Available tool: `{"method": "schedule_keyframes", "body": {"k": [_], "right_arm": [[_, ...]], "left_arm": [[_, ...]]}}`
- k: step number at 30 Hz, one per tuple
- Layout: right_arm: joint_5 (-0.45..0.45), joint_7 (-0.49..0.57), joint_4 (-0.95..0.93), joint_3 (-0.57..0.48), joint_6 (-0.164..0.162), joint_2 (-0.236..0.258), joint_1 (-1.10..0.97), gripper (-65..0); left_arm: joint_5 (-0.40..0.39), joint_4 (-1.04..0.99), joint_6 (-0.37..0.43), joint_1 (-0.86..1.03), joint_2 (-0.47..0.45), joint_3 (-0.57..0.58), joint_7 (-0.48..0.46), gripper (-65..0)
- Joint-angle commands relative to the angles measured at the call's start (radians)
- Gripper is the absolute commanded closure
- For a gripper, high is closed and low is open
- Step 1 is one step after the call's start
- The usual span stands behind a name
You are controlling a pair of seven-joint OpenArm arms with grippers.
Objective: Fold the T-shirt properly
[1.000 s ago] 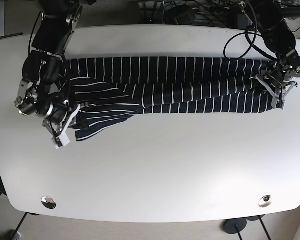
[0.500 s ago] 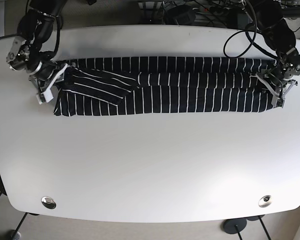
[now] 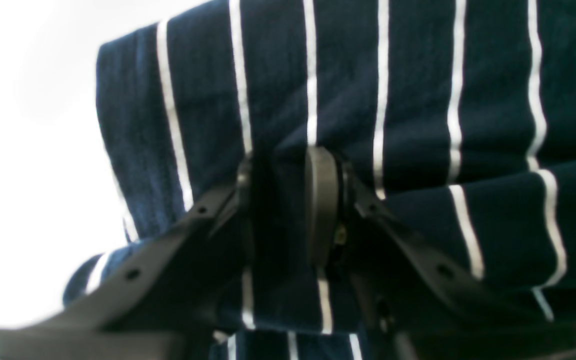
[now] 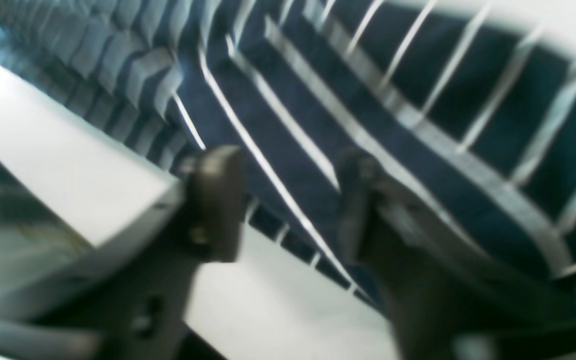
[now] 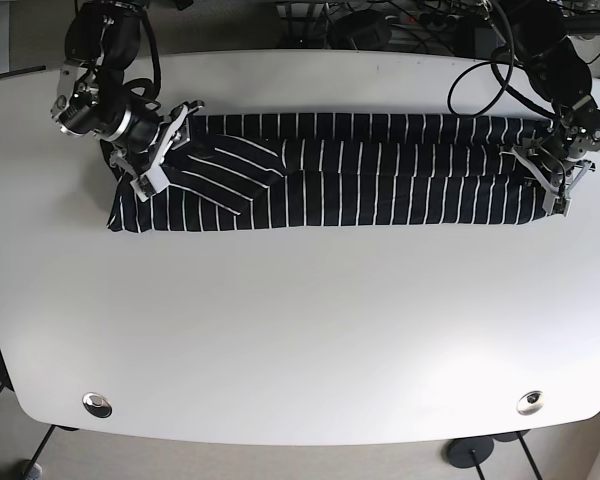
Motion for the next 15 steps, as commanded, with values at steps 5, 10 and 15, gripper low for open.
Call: {"method": "schedule_keyframes", "body": {"k": [5,10,15], "right_arm": [[-0.087,0.174,-0.209,-0.035,0.002,-0.001,0.044,-15.2],[-0.086,0.176,-0.239,-0.035,0.002,0.031,0.072,-14.6],[-0.086,0.173,-0.196,-0.036,0.002,0.027,0.070,-14.6]], "left_arm": [[0.009,0.014,0.002,-0.010,-0.017,-0.004,0.010,-11.9],[-0.002,0.112,0.002,-0.056,-0.017,-0.041,0.141,-13.2],[-0.155,0.212,0.002,-0.079,-0.017,-0.185,0.265,-42.1]]}}
